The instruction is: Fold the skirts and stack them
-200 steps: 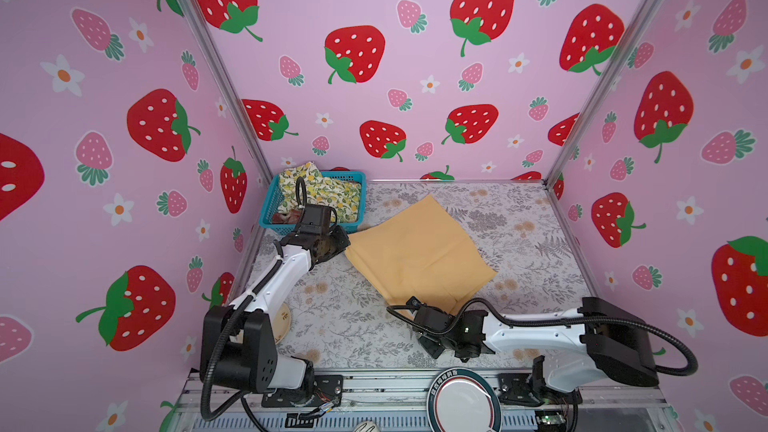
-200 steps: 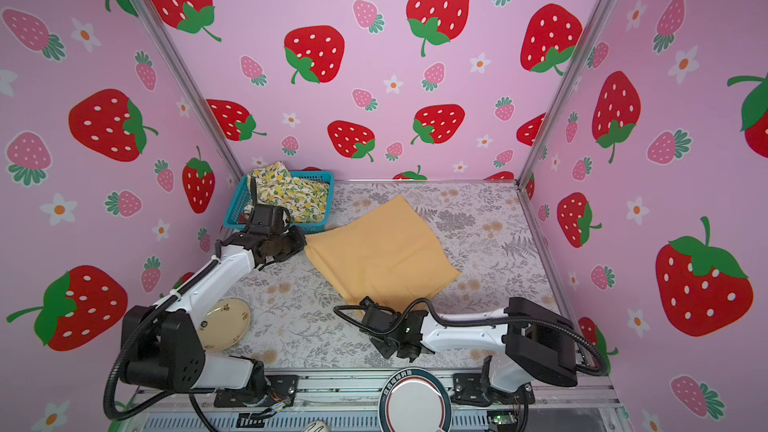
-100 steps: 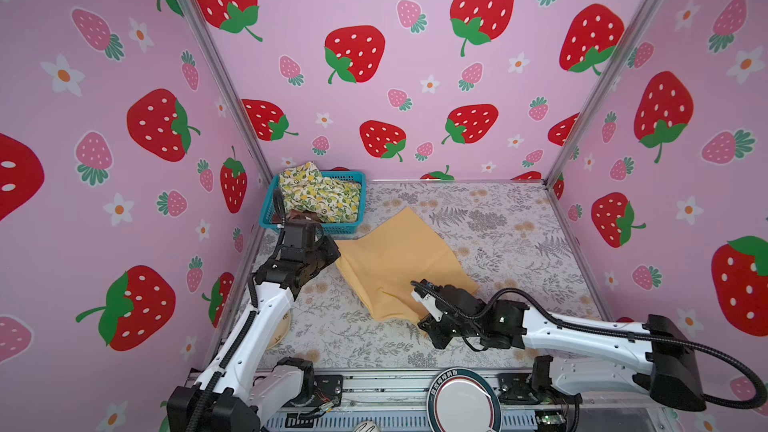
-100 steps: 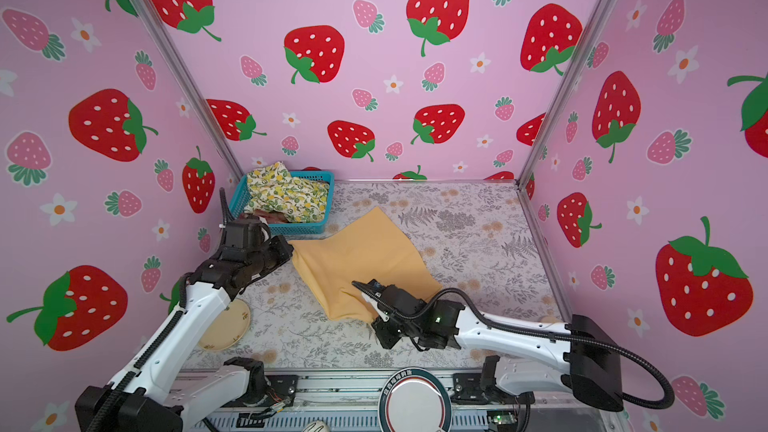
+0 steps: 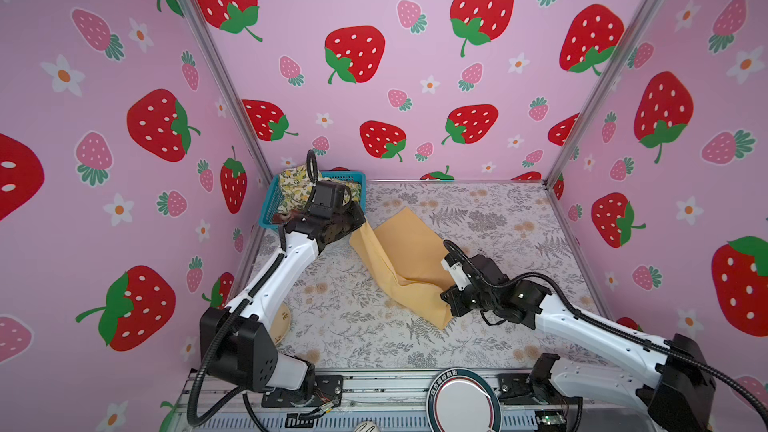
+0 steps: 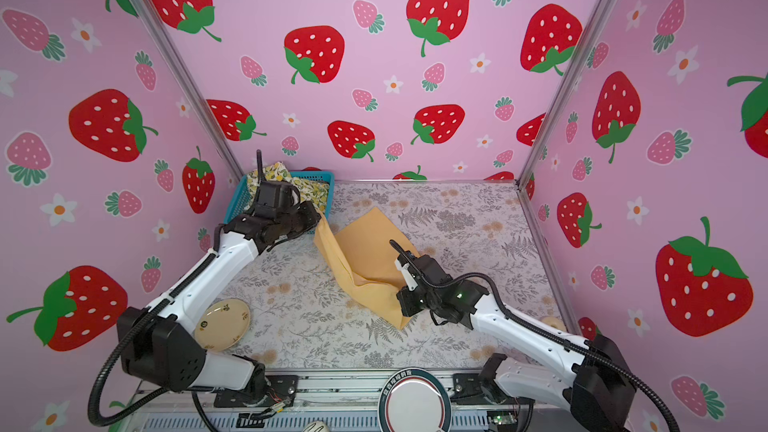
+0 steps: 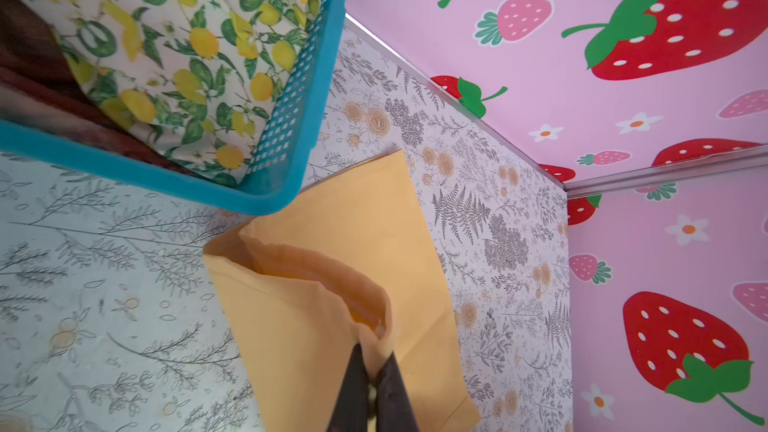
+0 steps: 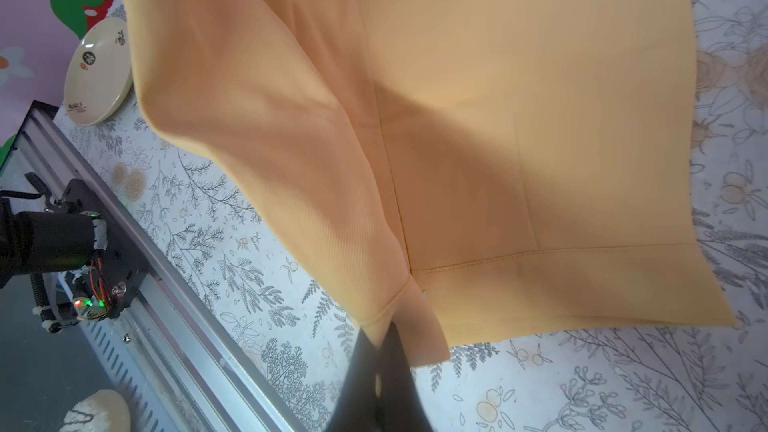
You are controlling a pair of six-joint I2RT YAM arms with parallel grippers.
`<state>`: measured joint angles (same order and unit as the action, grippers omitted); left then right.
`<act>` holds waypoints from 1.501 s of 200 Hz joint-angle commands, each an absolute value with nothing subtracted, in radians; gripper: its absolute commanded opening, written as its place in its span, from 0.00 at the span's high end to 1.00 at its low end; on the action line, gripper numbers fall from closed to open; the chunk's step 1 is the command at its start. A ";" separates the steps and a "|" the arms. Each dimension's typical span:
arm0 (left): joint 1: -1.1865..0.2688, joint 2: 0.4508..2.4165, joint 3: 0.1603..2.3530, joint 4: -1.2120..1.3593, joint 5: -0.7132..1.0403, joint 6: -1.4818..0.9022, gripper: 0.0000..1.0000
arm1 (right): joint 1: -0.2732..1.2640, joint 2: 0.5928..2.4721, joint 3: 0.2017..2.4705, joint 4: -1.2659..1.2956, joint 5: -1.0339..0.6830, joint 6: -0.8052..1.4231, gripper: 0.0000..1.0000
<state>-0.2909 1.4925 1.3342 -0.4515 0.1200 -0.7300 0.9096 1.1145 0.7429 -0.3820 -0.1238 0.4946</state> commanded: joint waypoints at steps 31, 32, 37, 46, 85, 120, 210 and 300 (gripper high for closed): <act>-0.330 1.718 1.551 -0.422 0.106 -0.758 1.00 | 0.820 1.144 0.722 -0.372 -0.171 0.476 1.00; -0.330 1.723 1.553 -0.421 0.107 -0.758 1.00 | 0.819 1.145 0.721 -0.372 -0.172 0.476 1.00; -0.331 1.744 1.569 -0.417 0.107 -0.760 1.00 | 0.805 1.150 0.720 -0.370 -0.177 0.474 1.00; -0.334 1.786 1.599 -0.416 0.108 -0.765 1.00 | 0.785 1.159 0.714 -0.363 -0.183 0.471 1.00; -0.349 1.957 1.738 -0.423 0.120 -0.781 1.00 | 0.700 1.188 0.687 -0.336 -0.200 0.468 1.00; -0.370 2.096 1.886 -0.463 0.119 -0.779 1.00 | 0.632 1.222 0.681 -0.323 -0.209 0.460 1.00; -0.387 2.291 2.055 -0.520 0.109 -0.792 1.00 | 0.531 1.318 0.692 -0.249 -0.216 0.428 1.00; -0.387 2.386 2.133 -0.546 0.122 -0.801 1.00 | 0.495 1.358 0.689 -0.234 -0.171 0.422 0.97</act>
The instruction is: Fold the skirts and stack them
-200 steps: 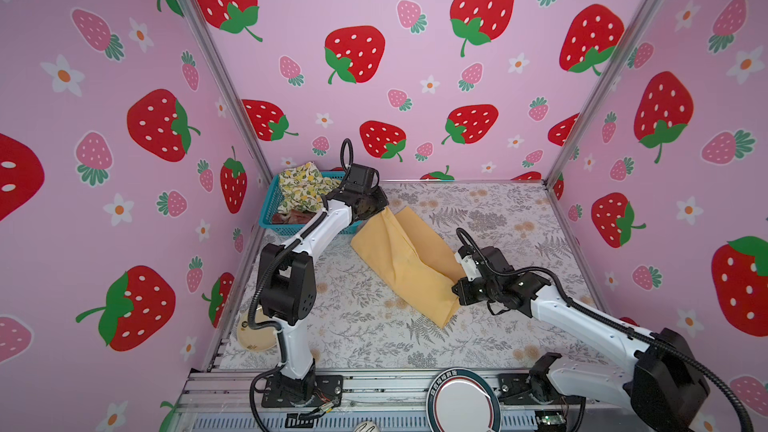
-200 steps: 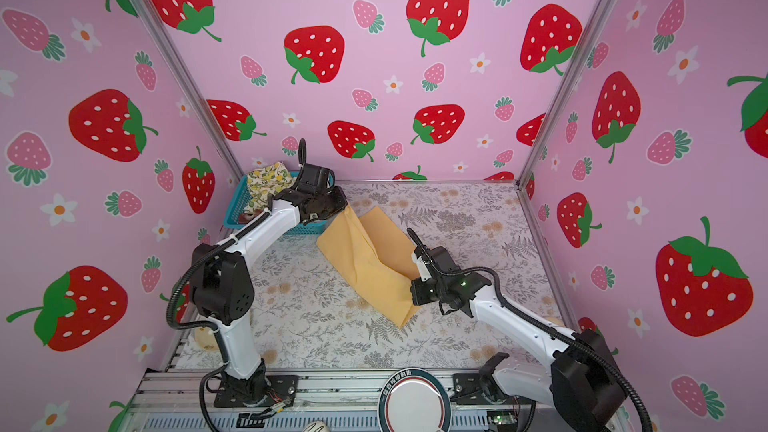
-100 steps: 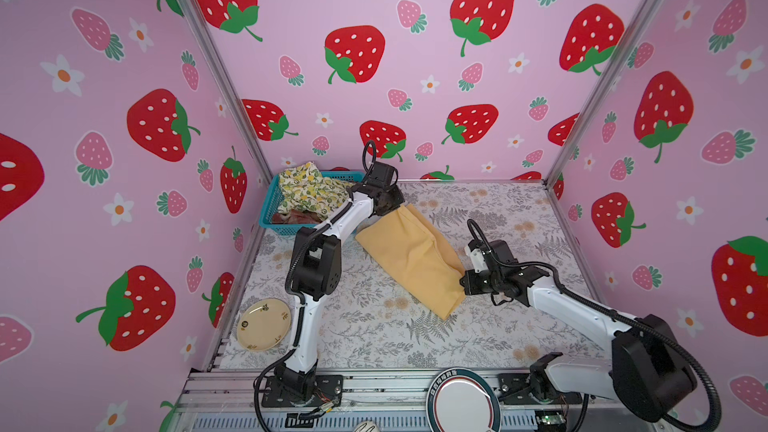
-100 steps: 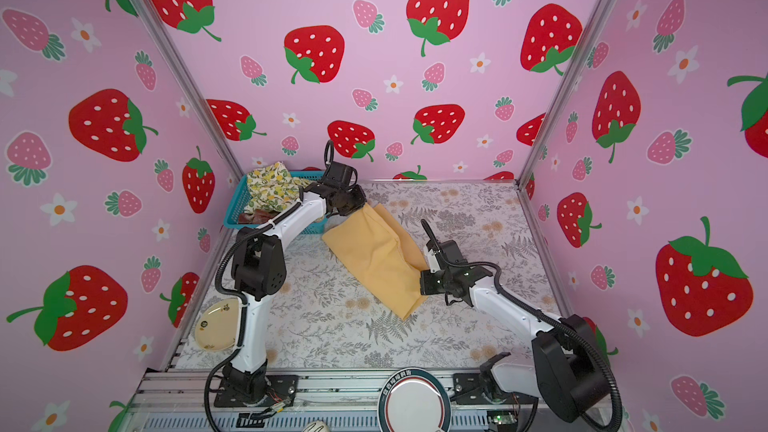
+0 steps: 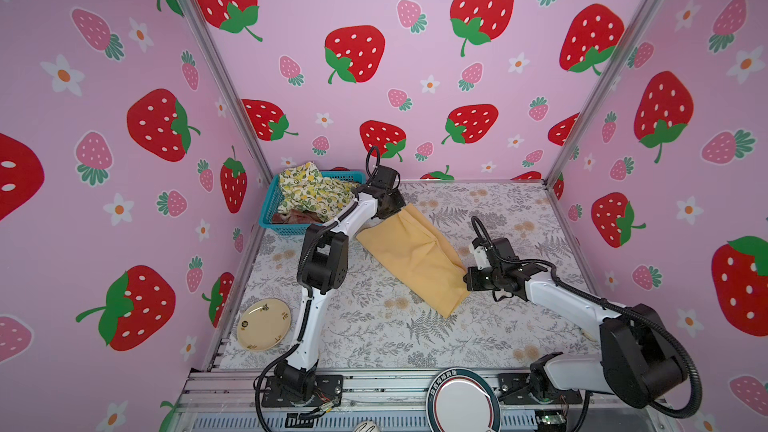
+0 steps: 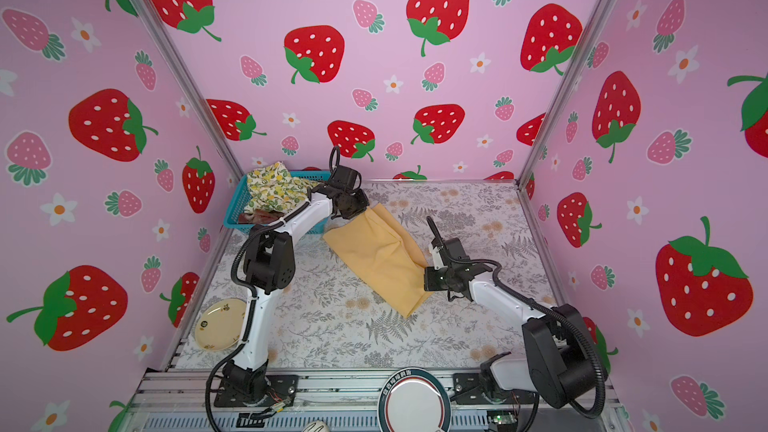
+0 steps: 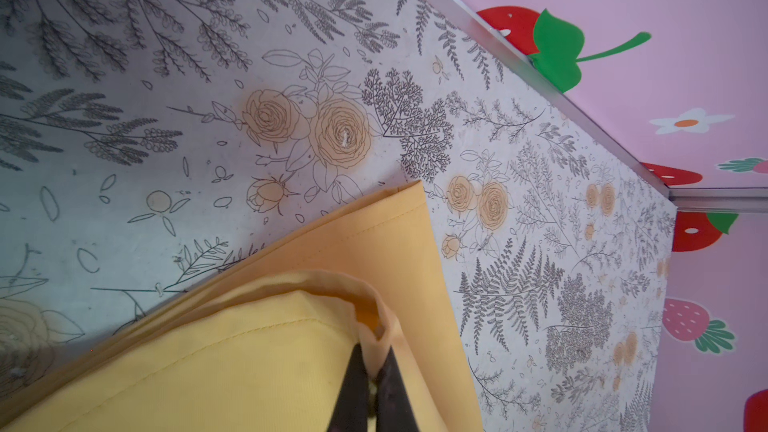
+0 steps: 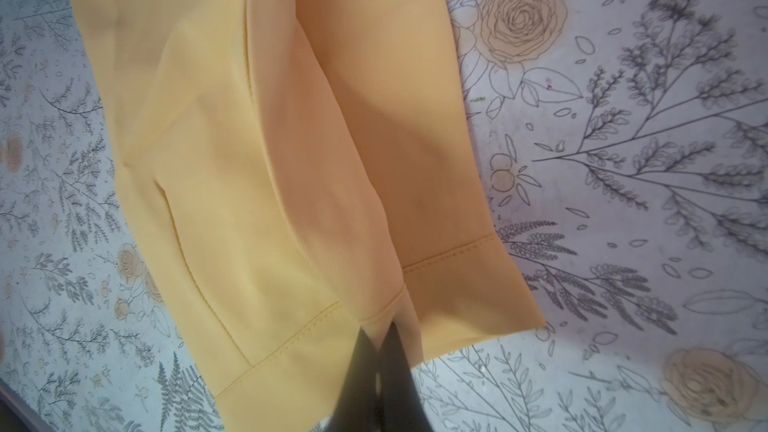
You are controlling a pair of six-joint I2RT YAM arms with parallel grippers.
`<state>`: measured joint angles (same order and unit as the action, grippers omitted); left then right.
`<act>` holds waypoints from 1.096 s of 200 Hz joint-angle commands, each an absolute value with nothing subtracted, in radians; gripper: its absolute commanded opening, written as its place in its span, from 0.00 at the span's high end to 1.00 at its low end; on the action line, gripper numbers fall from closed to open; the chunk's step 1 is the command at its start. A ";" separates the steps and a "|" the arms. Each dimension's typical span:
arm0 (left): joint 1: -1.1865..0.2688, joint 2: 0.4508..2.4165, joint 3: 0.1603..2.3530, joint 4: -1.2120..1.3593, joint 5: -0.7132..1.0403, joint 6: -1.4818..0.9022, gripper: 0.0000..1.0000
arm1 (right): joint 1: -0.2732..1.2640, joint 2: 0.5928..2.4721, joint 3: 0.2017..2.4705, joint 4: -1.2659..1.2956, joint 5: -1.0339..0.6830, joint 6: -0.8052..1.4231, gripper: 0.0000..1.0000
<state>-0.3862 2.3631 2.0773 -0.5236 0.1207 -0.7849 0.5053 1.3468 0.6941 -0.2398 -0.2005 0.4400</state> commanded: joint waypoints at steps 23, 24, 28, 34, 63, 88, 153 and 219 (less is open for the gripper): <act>-0.387 2.403 2.144 -0.542 0.130 -0.805 1.00 | 0.491 1.366 0.690 -0.229 -0.145 0.421 0.94; -0.388 2.403 2.144 -0.542 0.131 -0.805 1.00 | 0.490 1.367 0.691 -0.228 -0.143 0.421 0.94; -0.387 2.405 2.145 -0.542 0.156 -0.805 1.00 | 0.491 1.369 0.692 -0.227 -0.138 0.420 0.94; -0.388 2.405 2.145 -0.539 0.164 -0.808 0.98 | 0.489 1.371 0.695 -0.228 -0.131 0.420 0.92; -0.388 2.401 2.148 -0.529 0.186 -0.804 0.83 | 0.485 1.387 0.703 -0.223 -0.109 0.414 0.91; -0.387 2.383 2.150 -0.529 0.190 -0.795 0.67 | 0.480 1.385 0.709 -0.215 -0.090 0.419 0.92; -0.388 2.269 2.056 -0.511 0.189 -0.766 0.48 | 0.453 1.367 0.717 -0.208 0.020 0.425 0.74; -0.389 2.061 1.734 -0.408 0.220 -0.739 0.06 | 0.495 1.242 0.723 -0.232 0.017 0.449 0.24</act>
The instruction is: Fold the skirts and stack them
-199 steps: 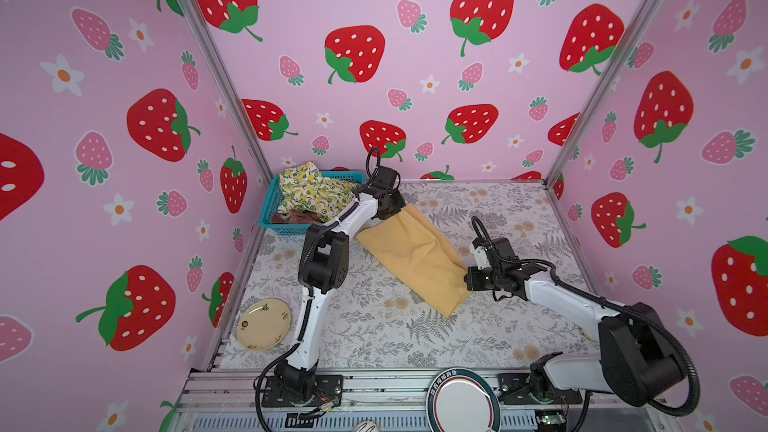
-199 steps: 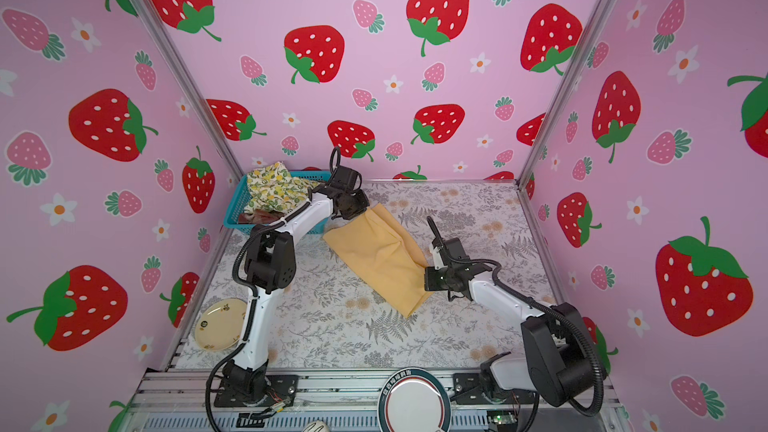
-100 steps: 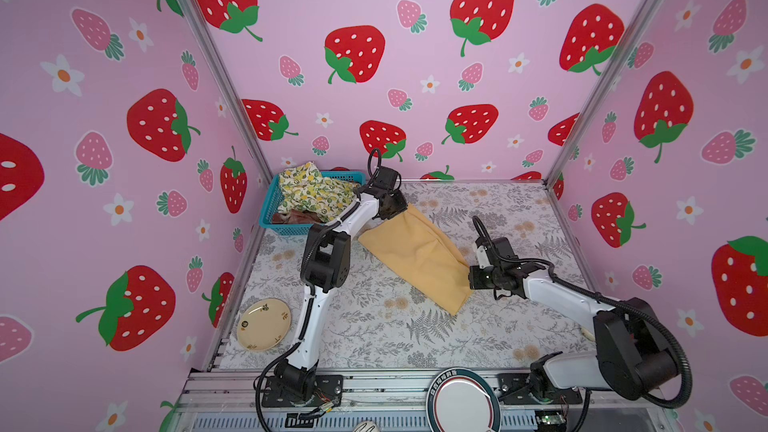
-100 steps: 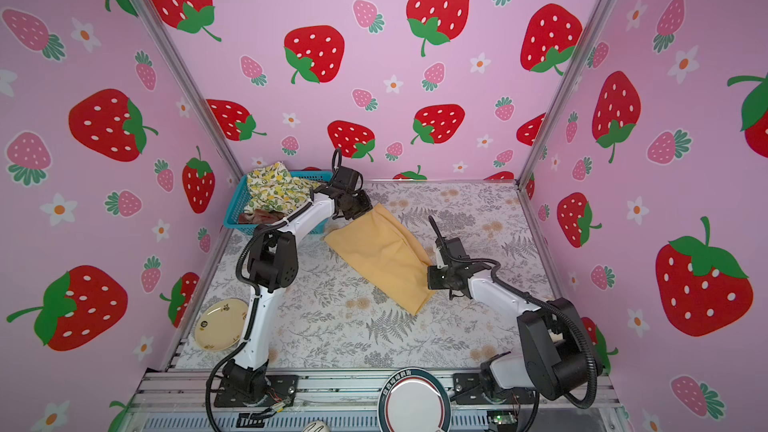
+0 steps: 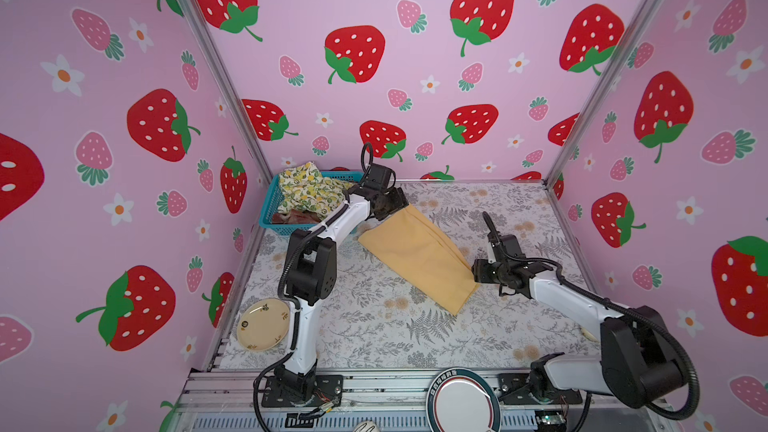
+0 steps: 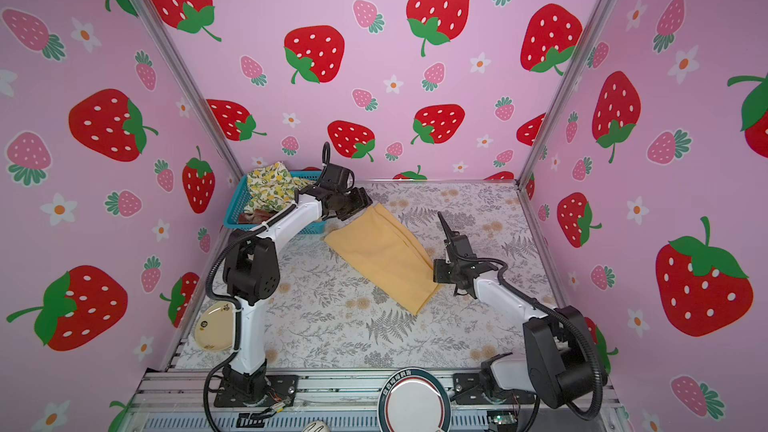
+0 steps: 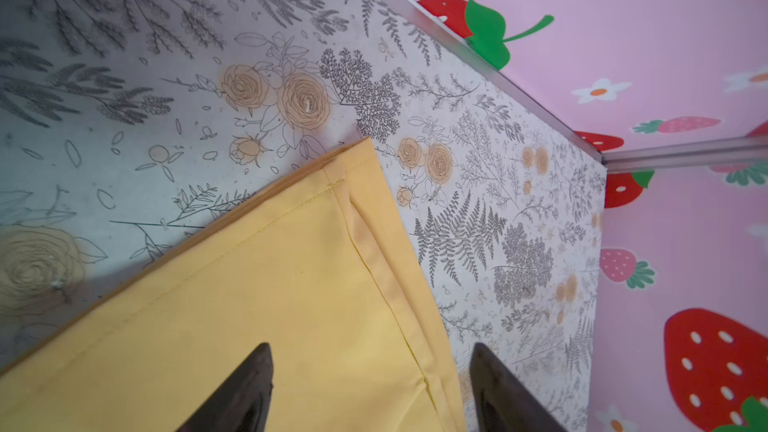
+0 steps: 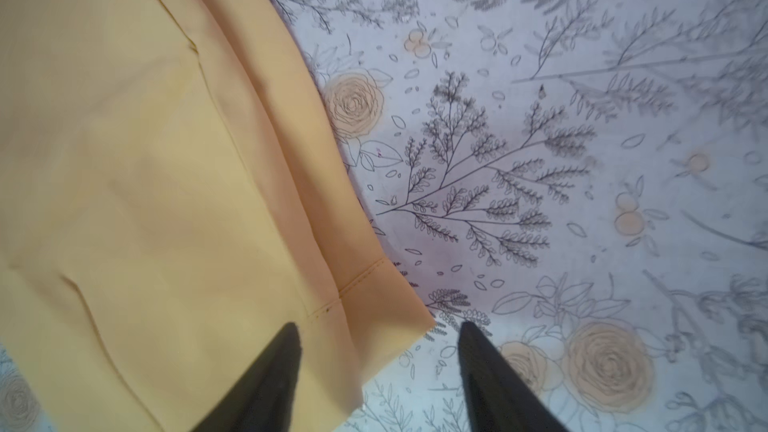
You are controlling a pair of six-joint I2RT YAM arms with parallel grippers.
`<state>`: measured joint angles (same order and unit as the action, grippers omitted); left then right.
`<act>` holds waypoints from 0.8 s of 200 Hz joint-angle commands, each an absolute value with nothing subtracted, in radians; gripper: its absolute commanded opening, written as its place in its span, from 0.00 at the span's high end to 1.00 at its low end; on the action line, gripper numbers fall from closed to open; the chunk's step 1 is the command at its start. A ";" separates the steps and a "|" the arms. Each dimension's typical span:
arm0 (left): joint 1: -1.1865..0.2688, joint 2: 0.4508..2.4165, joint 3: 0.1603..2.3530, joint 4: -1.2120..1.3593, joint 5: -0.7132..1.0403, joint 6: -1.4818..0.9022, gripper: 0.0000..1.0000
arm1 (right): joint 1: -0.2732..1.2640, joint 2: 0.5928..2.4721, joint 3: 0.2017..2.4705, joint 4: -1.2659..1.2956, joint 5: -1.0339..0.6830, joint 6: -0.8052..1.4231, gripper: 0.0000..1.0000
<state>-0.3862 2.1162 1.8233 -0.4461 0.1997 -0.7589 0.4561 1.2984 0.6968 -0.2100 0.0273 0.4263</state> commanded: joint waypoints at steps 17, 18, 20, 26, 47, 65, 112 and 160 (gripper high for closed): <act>-0.389 2.019 1.645 -0.381 0.227 -0.736 0.03 | 0.556 1.223 0.719 -0.230 0.008 0.481 0.13; -0.389 2.017 1.639 -0.379 0.228 -0.736 0.03 | 0.560 1.222 0.718 -0.229 0.007 0.483 0.13; -0.389 2.010 1.629 -0.375 0.227 -0.736 0.03 | 0.565 1.220 0.716 -0.227 0.004 0.487 0.12; -0.389 2.001 1.601 -0.367 0.227 -0.734 0.03 | 0.580 1.220 0.709 -0.217 -0.001 0.501 0.01; -0.388 1.978 1.524 -0.343 0.210 -0.724 0.03 | 0.630 1.239 0.700 -0.193 0.000 0.524 0.00; -0.388 1.981 1.499 -0.334 0.208 -0.719 0.03 | 0.645 1.264 0.676 -0.153 -0.027 0.545 0.00; -0.389 2.017 1.495 -0.338 0.182 -0.707 0.03 | 0.646 1.323 0.642 -0.106 -0.035 0.563 0.00; -0.389 2.060 1.503 -0.342 0.160 -0.706 0.01 | 0.593 1.402 0.611 -0.056 -0.031 0.562 0.00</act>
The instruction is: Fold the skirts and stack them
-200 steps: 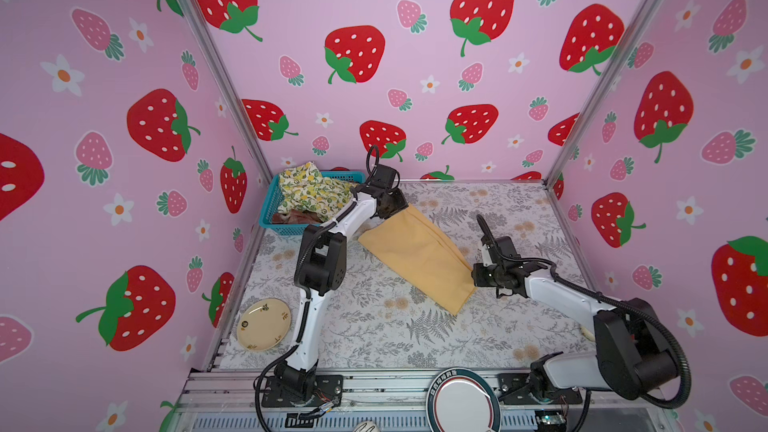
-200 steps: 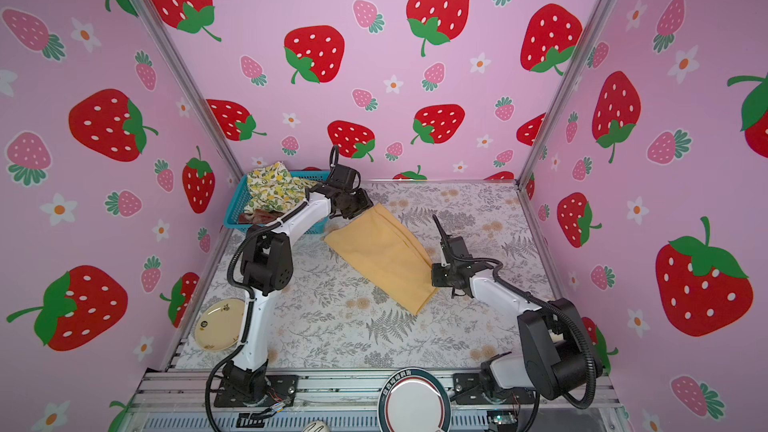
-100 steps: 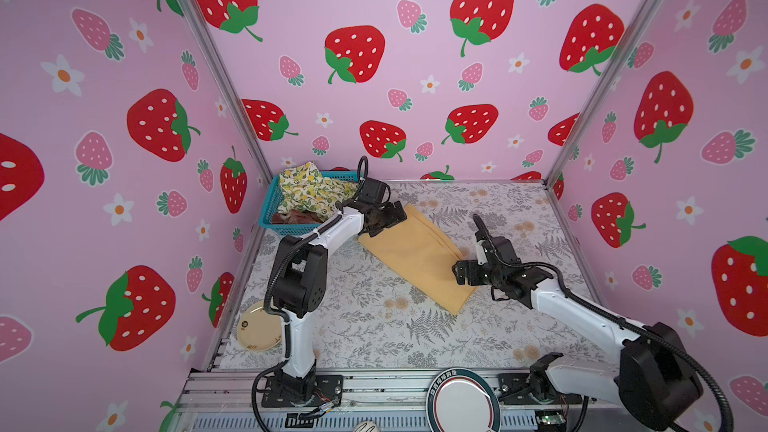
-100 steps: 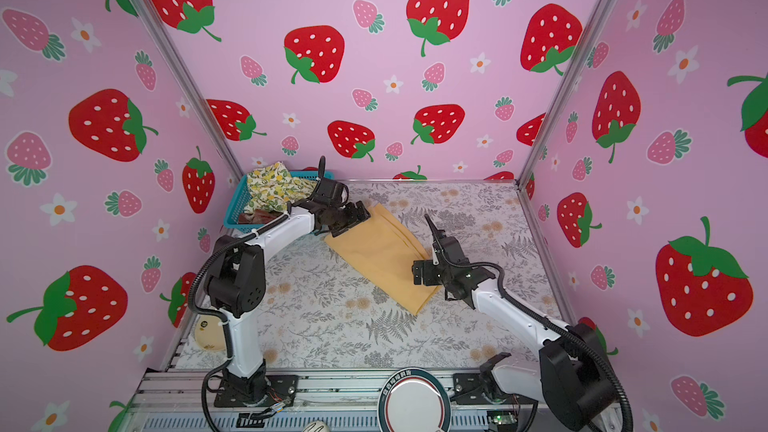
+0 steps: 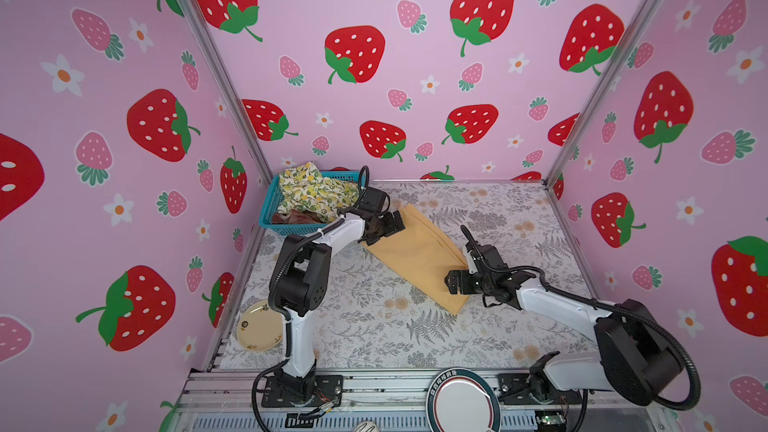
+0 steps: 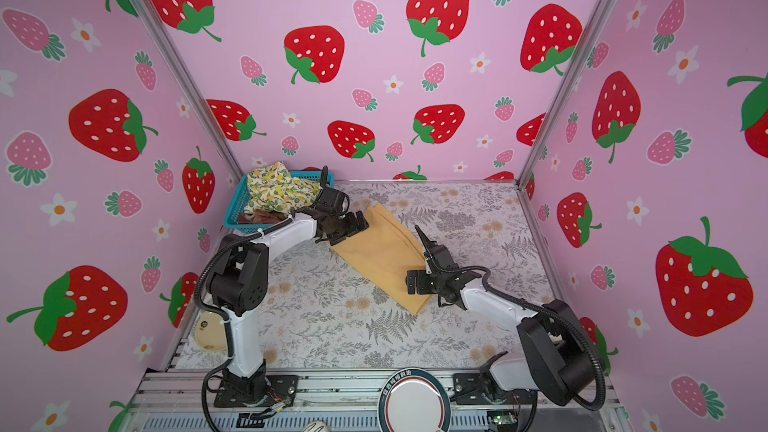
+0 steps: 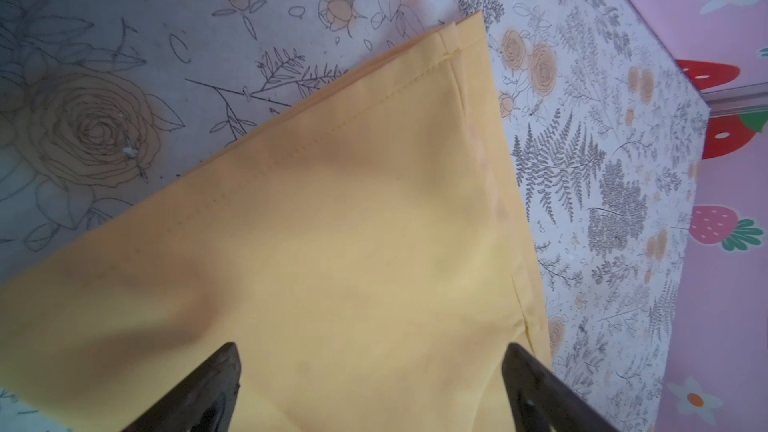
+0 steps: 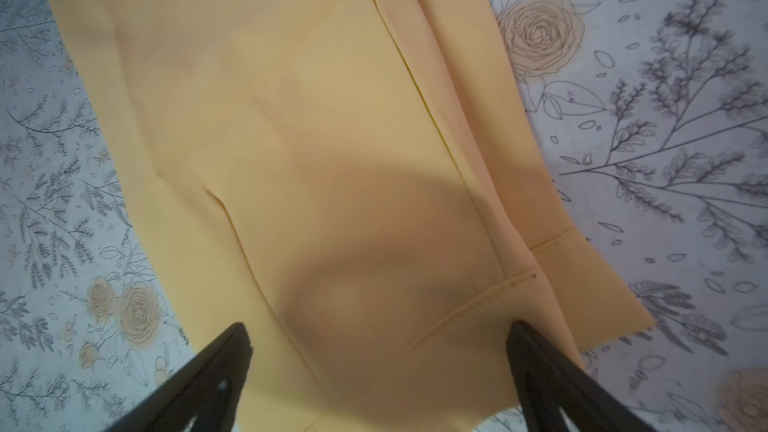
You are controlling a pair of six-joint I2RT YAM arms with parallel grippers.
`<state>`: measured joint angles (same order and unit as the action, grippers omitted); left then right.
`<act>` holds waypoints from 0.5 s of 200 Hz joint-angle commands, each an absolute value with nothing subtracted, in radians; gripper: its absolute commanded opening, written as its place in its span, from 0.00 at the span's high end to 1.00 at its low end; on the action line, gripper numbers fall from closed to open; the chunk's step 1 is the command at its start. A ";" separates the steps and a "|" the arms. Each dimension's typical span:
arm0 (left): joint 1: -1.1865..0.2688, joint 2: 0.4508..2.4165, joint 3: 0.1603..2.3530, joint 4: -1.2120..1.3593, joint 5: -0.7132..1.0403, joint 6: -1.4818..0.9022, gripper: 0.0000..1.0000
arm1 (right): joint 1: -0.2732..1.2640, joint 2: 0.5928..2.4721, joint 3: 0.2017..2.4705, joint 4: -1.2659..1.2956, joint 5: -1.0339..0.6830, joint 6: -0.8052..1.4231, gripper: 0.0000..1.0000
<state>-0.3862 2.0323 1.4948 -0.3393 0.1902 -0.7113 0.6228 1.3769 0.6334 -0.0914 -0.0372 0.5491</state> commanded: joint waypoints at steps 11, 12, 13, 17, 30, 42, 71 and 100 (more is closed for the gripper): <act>-0.389 2.064 1.499 -0.339 0.150 -0.706 0.01 | 0.578 1.409 0.604 -0.048 -0.028 0.557 0.00; -0.389 2.065 1.498 -0.338 0.150 -0.706 0.01 | 0.577 1.410 0.604 -0.048 -0.027 0.557 0.00; -0.389 2.066 1.498 -0.338 0.150 -0.707 0.01 | 0.576 1.411 0.603 -0.048 -0.027 0.557 0.00; -0.390 2.067 1.495 -0.335 0.147 -0.707 0.01 | 0.569 1.414 0.602 -0.048 -0.023 0.553 0.00; -0.391 2.075 1.484 -0.330 0.143 -0.711 0.01 | 0.551 1.422 0.603 -0.046 -0.018 0.544 0.00; -0.394 2.076 1.465 -0.320 0.143 -0.719 0.01 | 0.535 1.438 0.608 -0.047 -0.018 0.532 0.00; -0.409 2.041 1.375 -0.261 0.089 -0.758 0.01 | 0.507 1.491 0.638 -0.049 -0.015 0.502 0.00; -0.443 1.966 1.243 -0.191 0.049 -0.818 0.01 | 0.487 1.548 0.681 -0.051 -0.016 0.474 0.00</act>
<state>-0.4122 2.0125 1.3457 -0.2218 0.1036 -0.7467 0.5053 1.4944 0.6540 -0.0265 -0.0265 0.5022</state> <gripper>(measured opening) 0.993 0.995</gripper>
